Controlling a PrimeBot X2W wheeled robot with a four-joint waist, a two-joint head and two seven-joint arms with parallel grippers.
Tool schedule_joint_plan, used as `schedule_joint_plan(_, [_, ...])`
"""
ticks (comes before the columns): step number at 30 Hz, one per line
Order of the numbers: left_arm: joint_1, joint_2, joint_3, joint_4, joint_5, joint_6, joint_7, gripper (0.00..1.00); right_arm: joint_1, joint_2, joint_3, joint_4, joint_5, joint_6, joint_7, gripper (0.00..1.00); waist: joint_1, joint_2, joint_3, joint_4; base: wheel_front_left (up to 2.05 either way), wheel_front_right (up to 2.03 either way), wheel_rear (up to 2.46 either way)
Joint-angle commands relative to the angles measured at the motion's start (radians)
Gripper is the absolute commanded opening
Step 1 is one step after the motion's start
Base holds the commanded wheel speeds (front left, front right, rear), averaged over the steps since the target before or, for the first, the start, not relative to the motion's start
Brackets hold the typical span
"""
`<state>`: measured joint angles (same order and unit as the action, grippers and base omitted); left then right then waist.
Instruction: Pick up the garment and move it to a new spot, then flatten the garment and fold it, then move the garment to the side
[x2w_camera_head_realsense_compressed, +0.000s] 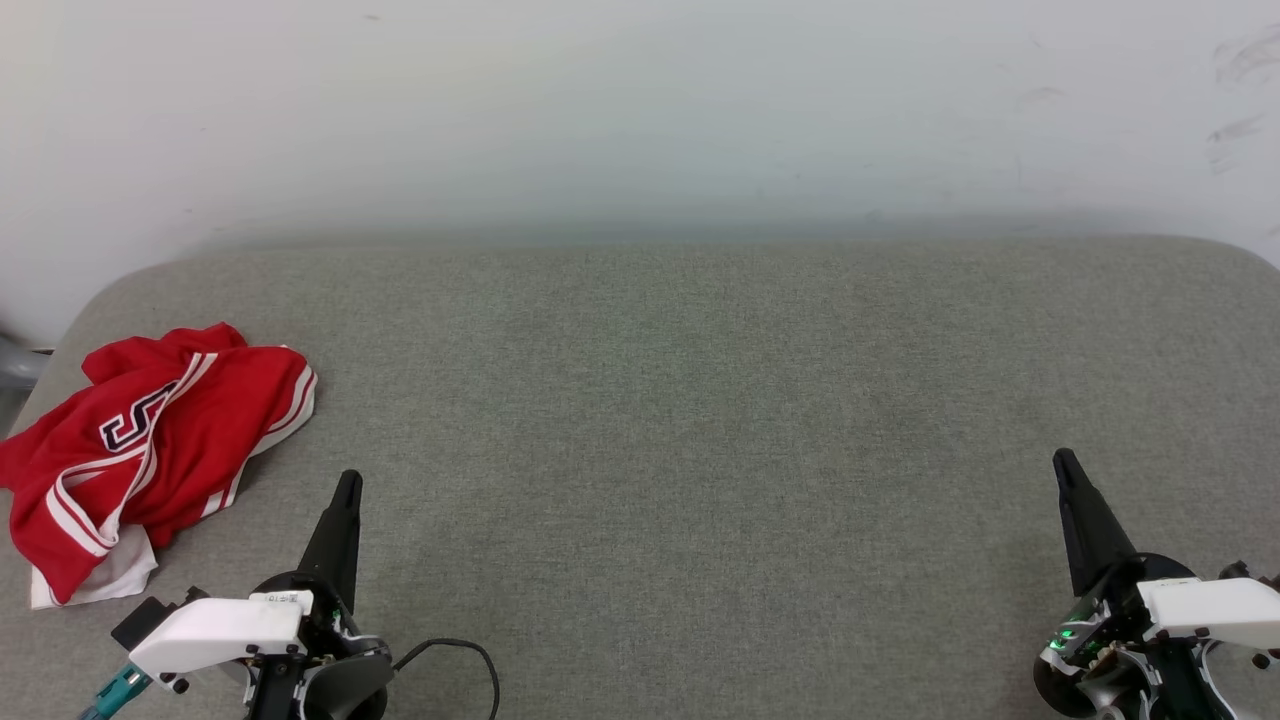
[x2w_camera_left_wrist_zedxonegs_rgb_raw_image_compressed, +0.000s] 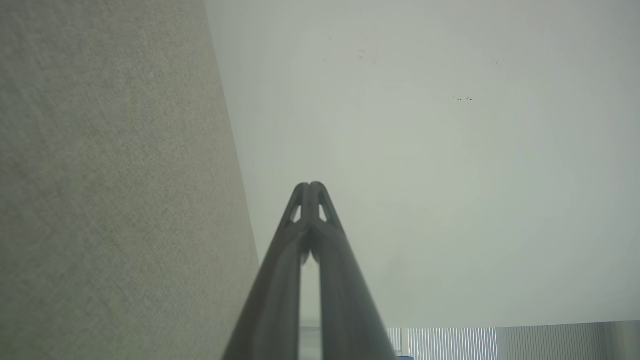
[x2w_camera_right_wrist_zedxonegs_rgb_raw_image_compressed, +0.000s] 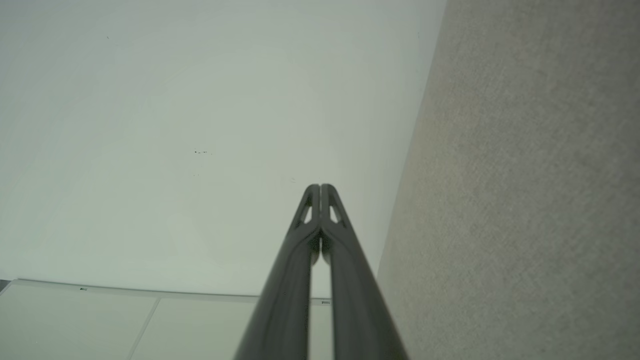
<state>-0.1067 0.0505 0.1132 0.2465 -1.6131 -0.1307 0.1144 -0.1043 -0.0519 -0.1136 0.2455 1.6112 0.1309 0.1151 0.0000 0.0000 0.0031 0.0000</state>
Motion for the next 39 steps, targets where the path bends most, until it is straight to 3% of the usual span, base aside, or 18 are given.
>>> schedule_joint_plan(1, [-0.007,-0.001,0.002,-0.002,0.003,-0.002,0.001,0.00,-0.014,0.005,0.001,0.000,0.002,0.000,-0.001,0.00,0.0000,0.0000,0.000,0.000,0.00,0.00,0.00])
schedule_joint_plan(28, [-0.007,-0.001,0.002,-0.002,0.003,-0.002,0.001,0.00,-0.014,0.005,0.001,0.000,0.002,0.000,-0.001,0.00,0.0000,0.0000,0.000,0.000,0.00,0.00,0.00])
schedule_joint_plan(29, [0.000,0.000,0.000,0.000,0.000,0.000,0.000,1.00,0.000,0.000,0.000,0.000,0.000,0.000,0.000,1.00,0.0000,0.0000,0.000,0.000,0.00,0.00,0.00])
schedule_joint_plan(39, [0.027,-0.003,-0.010,0.015,0.028,0.000,-0.034,1.00,0.039,0.000,-0.003,0.015,-0.041,0.000,-0.034,1.00,0.0000,0.0000,0.001,0.000,0.00,0.00,0.00])
